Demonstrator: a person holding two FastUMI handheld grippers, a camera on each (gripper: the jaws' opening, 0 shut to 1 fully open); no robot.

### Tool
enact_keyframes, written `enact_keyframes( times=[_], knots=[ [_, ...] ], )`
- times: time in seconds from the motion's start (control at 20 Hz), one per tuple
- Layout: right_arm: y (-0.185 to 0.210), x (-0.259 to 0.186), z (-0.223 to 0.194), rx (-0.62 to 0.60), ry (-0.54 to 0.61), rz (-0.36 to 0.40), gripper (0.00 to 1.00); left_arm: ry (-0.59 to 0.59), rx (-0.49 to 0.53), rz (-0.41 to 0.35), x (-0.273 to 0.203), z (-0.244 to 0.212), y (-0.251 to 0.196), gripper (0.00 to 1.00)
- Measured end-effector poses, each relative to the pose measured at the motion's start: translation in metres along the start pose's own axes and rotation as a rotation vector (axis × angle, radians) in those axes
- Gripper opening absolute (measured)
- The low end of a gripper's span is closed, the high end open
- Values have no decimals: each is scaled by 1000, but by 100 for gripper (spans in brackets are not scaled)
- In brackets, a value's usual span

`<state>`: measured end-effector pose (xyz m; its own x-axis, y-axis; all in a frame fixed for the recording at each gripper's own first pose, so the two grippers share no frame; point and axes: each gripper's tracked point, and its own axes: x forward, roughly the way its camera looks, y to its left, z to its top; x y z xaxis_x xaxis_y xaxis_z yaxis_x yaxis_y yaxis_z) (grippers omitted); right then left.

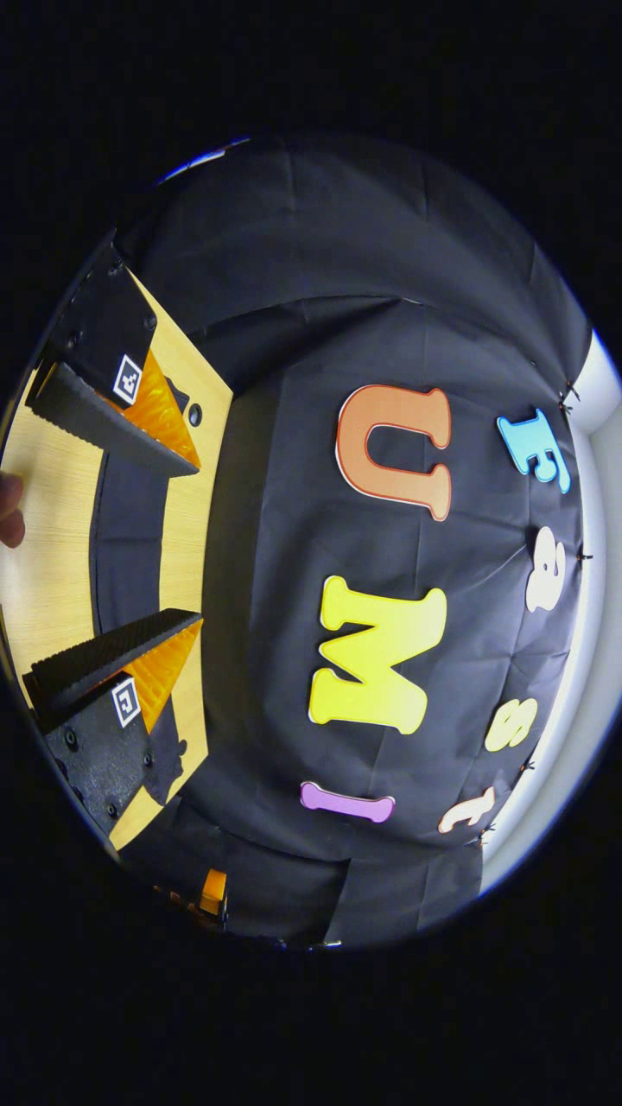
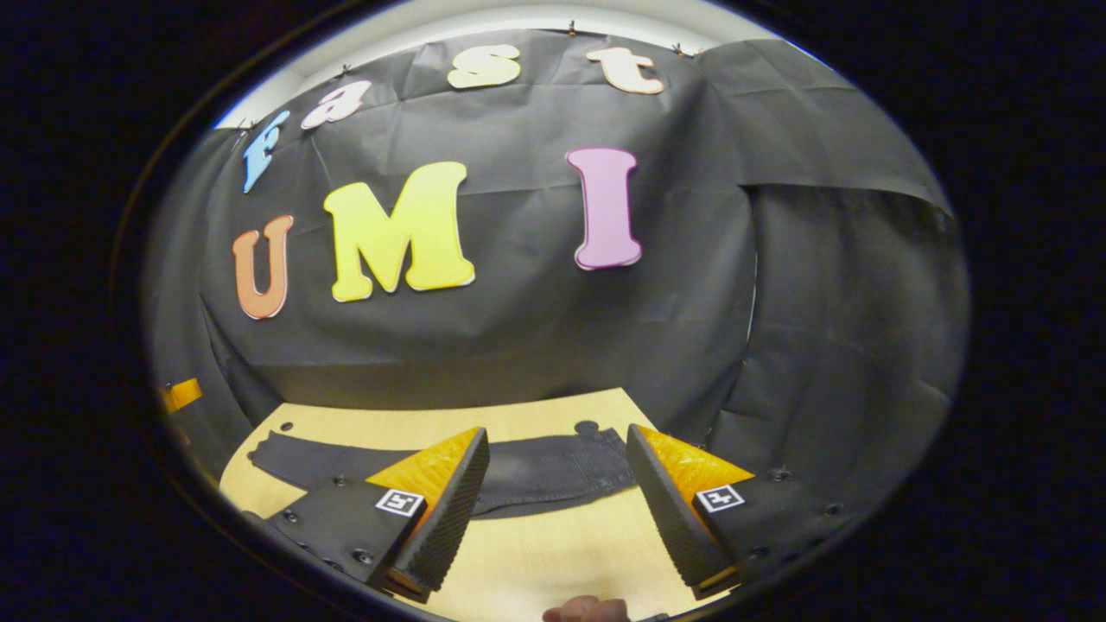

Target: Grasp the waist and the cuffs of the jeans and fold them to make the two legs overlap; first hold the waist and fold one-third of the jeans toward the cuffs, then hold the cuffs and fold the remaining one-third in the same direction to finish folding.

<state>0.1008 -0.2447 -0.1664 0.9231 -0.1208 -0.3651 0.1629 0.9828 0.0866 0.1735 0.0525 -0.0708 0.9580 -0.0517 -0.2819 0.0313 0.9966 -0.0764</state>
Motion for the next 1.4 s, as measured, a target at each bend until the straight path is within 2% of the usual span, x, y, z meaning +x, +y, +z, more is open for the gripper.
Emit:
enact_keyframes(
  times=[0.05,0.15,0.25,0.5,0.7,0.75,0.9,1.15,1.2,1.35,1.4],
  knots=[
    [-6,4,-6,-11,7,-3,98,10,-3,5,-2,-1,0,99],
    [-14,21,-24,45,59,1,98,28,-19,9,-5,-5,-5,99],
    [-33,47,-50,165,117,-19,98,55,-47,2,-8,-10,-16,99],
    [-81,139,-118,473,250,-129,98,148,-47,22,-16,-28,-26,99],
    [-103,199,-150,673,299,-195,96,206,-38,48,-22,-37,-27,99],
    [-106,210,-154,703,307,-211,98,216,-31,56,-22,-39,-25,99],
    [-112,236,-163,707,312,-254,98,234,-19,71,-22,-42,-24,99],
    [-100,258,-177,625,357,-254,98,279,-52,107,-26,-50,-17,99],
    [-98,260,-174,607,339,-254,92,282,-59,114,-27,-51,-18,99],
    [-105,269,-186,521,357,-287,90,289,-79,139,-29,-53,-11,99],
    [-106,269,-184,506,358,-283,79,290,-90,147,-30,-54,-11,99]
  ],
)
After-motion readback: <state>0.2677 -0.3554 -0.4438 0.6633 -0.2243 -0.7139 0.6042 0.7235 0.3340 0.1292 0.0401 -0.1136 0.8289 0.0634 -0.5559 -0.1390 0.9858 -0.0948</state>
